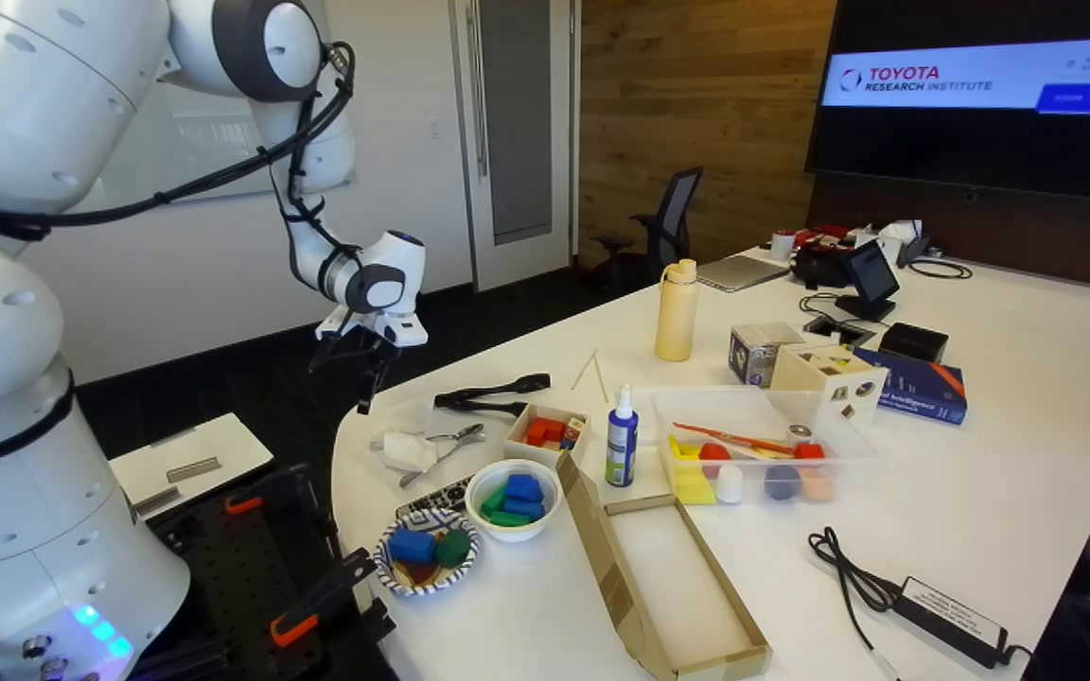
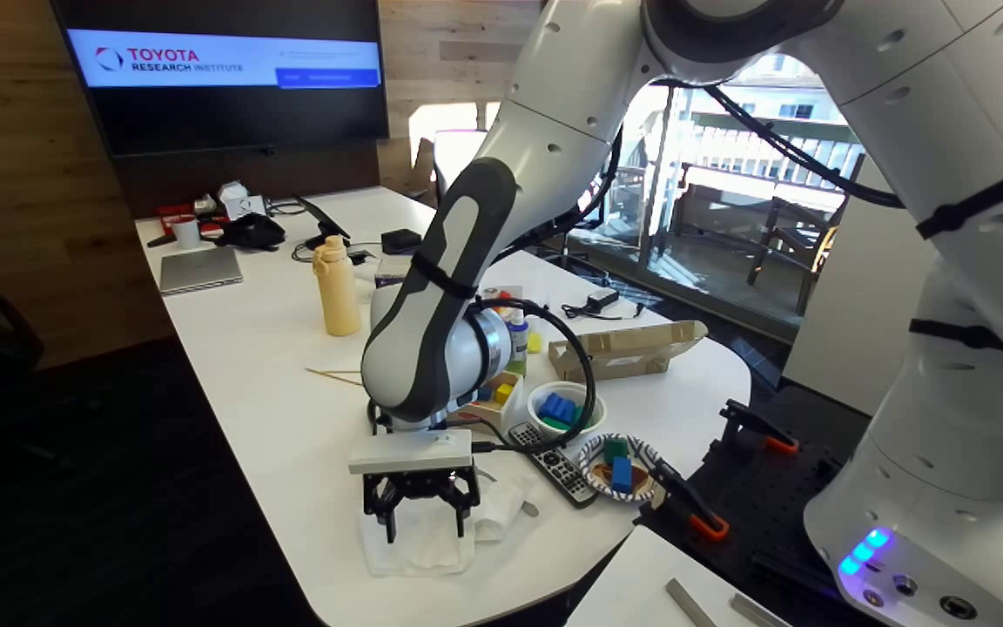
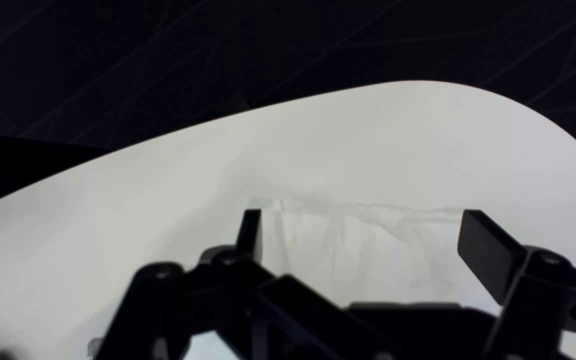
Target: Turnover the napkin on the left.
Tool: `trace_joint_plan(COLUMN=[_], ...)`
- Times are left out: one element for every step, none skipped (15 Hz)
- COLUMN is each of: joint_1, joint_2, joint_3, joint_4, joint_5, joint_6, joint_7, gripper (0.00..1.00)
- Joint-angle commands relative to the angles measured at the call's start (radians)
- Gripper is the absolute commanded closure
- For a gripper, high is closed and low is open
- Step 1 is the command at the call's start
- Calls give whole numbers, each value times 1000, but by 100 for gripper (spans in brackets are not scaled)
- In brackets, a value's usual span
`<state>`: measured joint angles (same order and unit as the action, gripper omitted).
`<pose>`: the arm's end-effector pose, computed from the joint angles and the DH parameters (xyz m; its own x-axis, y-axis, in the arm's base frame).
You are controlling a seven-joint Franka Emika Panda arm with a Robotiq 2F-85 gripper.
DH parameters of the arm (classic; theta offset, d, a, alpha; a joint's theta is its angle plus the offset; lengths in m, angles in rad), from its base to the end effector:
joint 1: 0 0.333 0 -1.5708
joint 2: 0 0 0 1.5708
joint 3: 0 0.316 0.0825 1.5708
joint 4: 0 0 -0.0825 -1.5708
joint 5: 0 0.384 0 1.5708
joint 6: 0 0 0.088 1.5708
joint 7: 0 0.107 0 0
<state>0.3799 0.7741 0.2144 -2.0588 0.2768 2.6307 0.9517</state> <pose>0.4482 0.3075 0.0462 0.7429 -0.5873 -0.3211 -0.6037 -0.7951 0.0575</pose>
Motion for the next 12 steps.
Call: trace_joint_plan(joint_1=[41,53,64,74,84,89,94,98,98,98,102,101], joint_2=[49,57,66,74,84,94,102,111,120,129,138,149], joint_3=[-32,-43,-55,-64,-77,-84,-90,-95,-98,-103,-109,-112], joint_4=[58,69,82,94,110,126,140,155,169,182,195,209], joint_5=[11,5,0,-5,-11,-16,-20,-24,-28,-33,-39,-44], joint_6=[-51,-60,-72,-84,-94,-105,-117,-128,-138,-148,-157,-165], joint_7=[51,71,92,108,127,138,152,162,166,171,179,178], gripper=[0,0,0,0,0,0,0,0,0,0,2,2])
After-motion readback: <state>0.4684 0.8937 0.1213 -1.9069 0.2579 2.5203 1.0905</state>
